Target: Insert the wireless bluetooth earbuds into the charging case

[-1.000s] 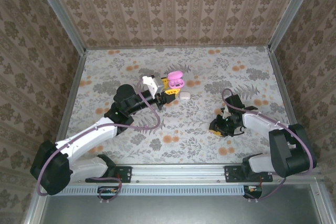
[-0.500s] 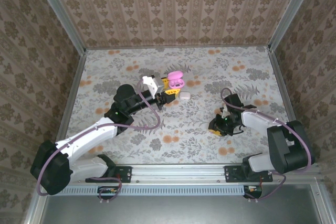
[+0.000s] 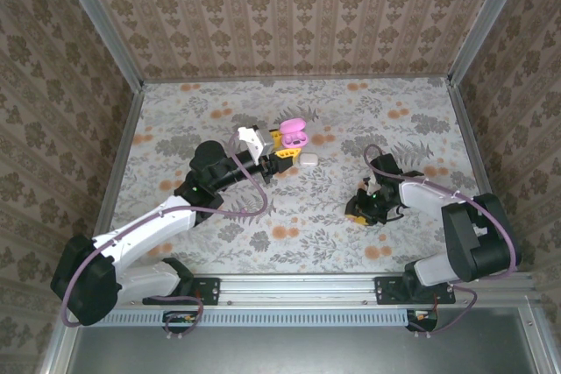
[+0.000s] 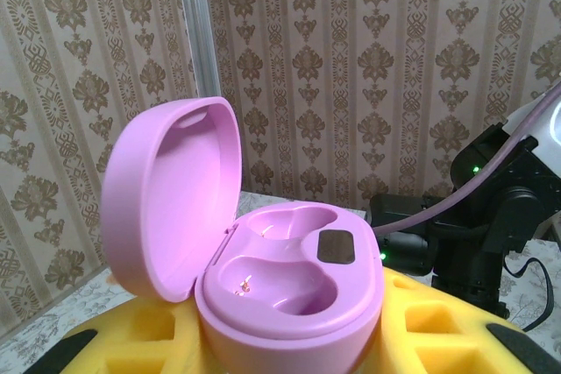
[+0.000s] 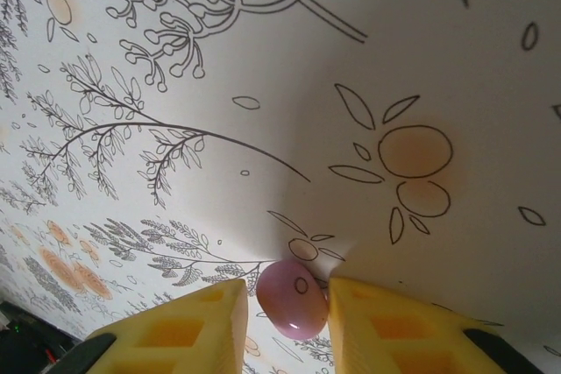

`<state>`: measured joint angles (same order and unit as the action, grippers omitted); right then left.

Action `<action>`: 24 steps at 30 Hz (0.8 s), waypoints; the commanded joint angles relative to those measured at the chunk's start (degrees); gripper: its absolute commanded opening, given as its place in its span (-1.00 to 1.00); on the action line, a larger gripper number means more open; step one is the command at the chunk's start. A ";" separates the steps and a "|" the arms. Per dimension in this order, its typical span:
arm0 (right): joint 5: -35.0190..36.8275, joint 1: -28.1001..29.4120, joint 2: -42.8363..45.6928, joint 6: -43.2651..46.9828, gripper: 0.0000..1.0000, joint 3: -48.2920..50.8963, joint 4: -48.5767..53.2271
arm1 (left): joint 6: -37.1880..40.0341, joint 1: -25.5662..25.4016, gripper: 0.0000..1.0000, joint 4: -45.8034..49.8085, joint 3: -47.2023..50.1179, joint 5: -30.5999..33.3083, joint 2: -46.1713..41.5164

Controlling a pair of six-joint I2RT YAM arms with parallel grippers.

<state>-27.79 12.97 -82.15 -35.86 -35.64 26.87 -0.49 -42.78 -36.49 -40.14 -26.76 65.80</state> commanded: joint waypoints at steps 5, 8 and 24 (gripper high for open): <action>-2.13 0.42 -1.20 1.14 -0.43 -1.48 -1.03 | -1.17 -0.55 -0.34 -1.44 -1.16 -0.57 0.12; -2.36 0.65 -1.47 1.25 -0.43 -1.61 -1.11 | -1.16 -0.54 -0.33 -1.47 -1.12 -0.49 0.20; 2.96 2.85 2.87 1.35 -0.49 -6.00 3.08 | -0.48 -0.54 -0.34 0.62 -1.36 0.72 0.03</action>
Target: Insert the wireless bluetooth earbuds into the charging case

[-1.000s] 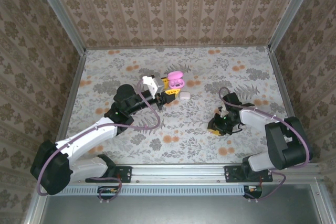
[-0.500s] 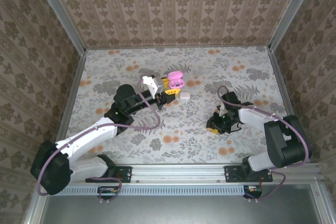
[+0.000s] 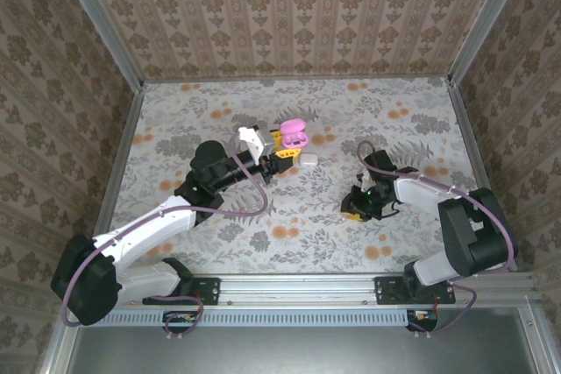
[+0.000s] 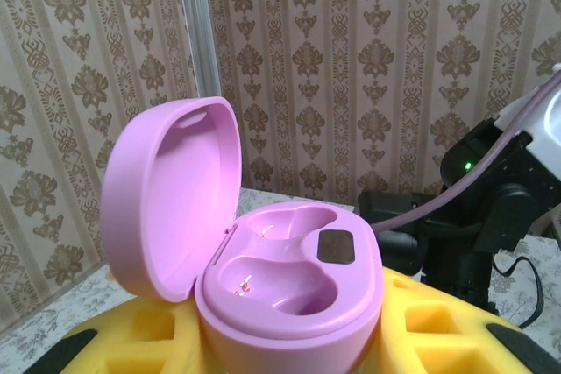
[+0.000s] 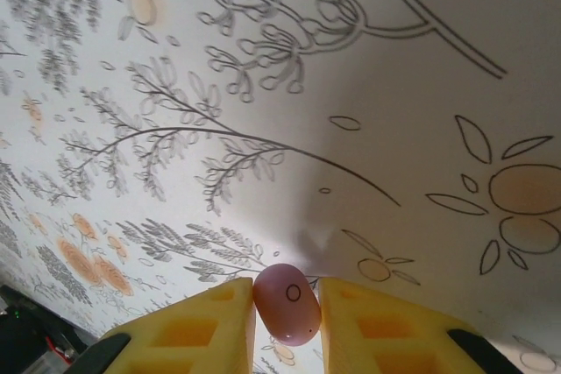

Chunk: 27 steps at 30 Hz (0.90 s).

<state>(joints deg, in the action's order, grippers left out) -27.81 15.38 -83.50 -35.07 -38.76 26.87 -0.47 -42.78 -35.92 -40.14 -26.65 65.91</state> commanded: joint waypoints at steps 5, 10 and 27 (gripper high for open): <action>8.68 1.23 11.11 0.92 -0.48 -8.47 10.10 | -0.23 -0.55 -0.34 0.48 -1.16 3.28 0.69; 13.81 3.42 14.42 1.71 -0.48 -16.65 16.33 | -0.06 -0.55 -0.34 1.34 -1.69 5.59 2.69; 23.24 13.74 12.70 2.20 -0.48 -42.86 25.86 | 0.67 -2.08 -0.36 -0.57 -2.05 8.29 7.77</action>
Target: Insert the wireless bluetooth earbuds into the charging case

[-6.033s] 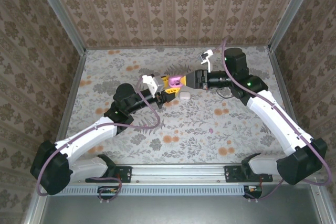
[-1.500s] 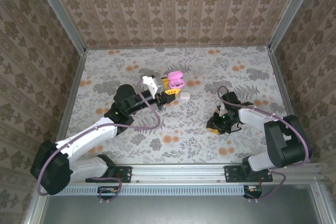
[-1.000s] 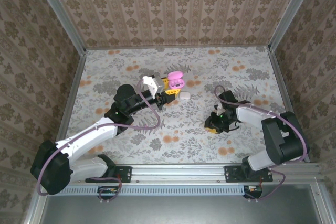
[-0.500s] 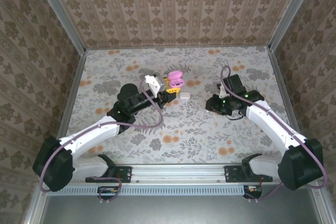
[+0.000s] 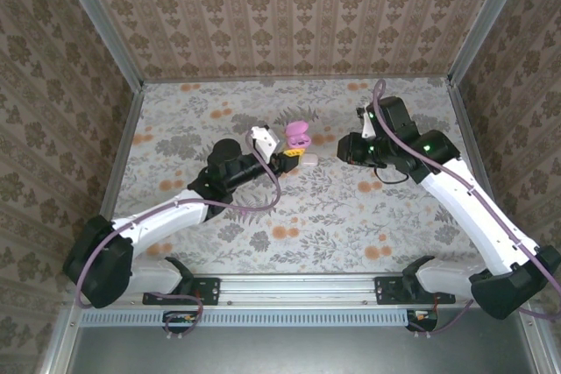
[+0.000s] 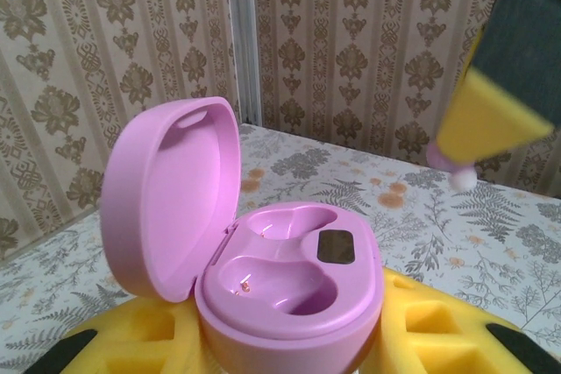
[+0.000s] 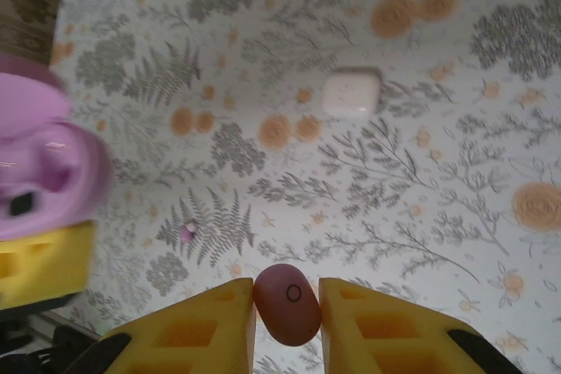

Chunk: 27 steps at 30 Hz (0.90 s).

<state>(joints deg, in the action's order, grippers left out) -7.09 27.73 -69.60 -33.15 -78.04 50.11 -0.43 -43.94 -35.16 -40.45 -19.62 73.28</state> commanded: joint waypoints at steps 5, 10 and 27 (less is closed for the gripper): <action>2.99 4.09 -3.07 -0.14 -0.48 -7.04 0.82 | 1.10 -1.92 -0.36 -1.76 -1.98 2.65 0.82; 2.93 5.98 -4.87 -0.36 -0.48 -8.45 -0.96 | 1.32 -2.61 -0.36 -2.52 -2.00 2.85 1.04; 4.41 7.71 -8.56 1.51 -0.48 -11.02 -3.66 | 1.16 -3.43 -0.36 -2.81 -2.35 1.86 0.82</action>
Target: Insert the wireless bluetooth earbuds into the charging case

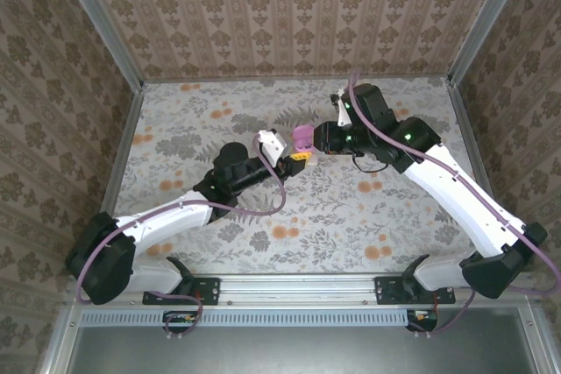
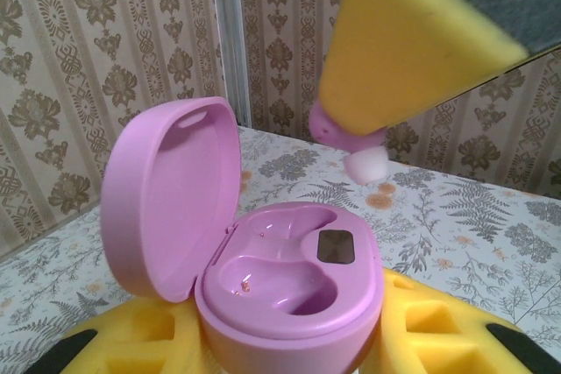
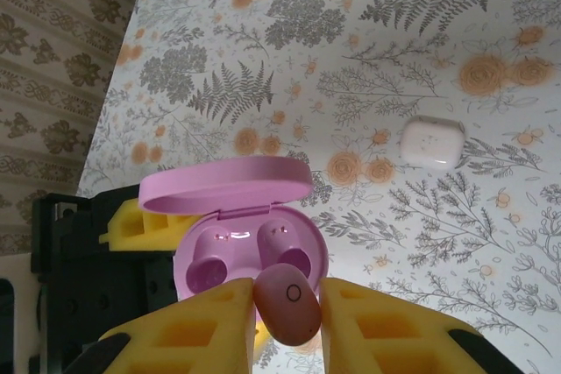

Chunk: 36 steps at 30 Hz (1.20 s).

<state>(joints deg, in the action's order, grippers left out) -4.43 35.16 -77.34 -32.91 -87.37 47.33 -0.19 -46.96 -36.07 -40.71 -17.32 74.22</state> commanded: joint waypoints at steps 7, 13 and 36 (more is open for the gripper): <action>0.54 0.55 -2.02 1.33 -0.48 -2.13 -0.96 | 0.90 -0.68 -0.37 -2.01 -2.32 -0.08 -0.05; 2.46 0.84 -2.05 2.17 -0.47 -2.01 -0.20 | 0.72 -0.75 -0.36 -2.33 -2.35 -0.16 0.05; -0.97 0.97 -2.76 3.35 -0.40 -0.91 -0.31 | 0.45 -0.74 -0.37 -2.77 -2.47 0.17 -0.12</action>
<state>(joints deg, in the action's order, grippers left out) -3.42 35.79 -81.32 -30.13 -88.36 46.72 -0.21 -47.29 -36.27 -41.15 -17.28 74.24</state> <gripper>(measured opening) 0.297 0.360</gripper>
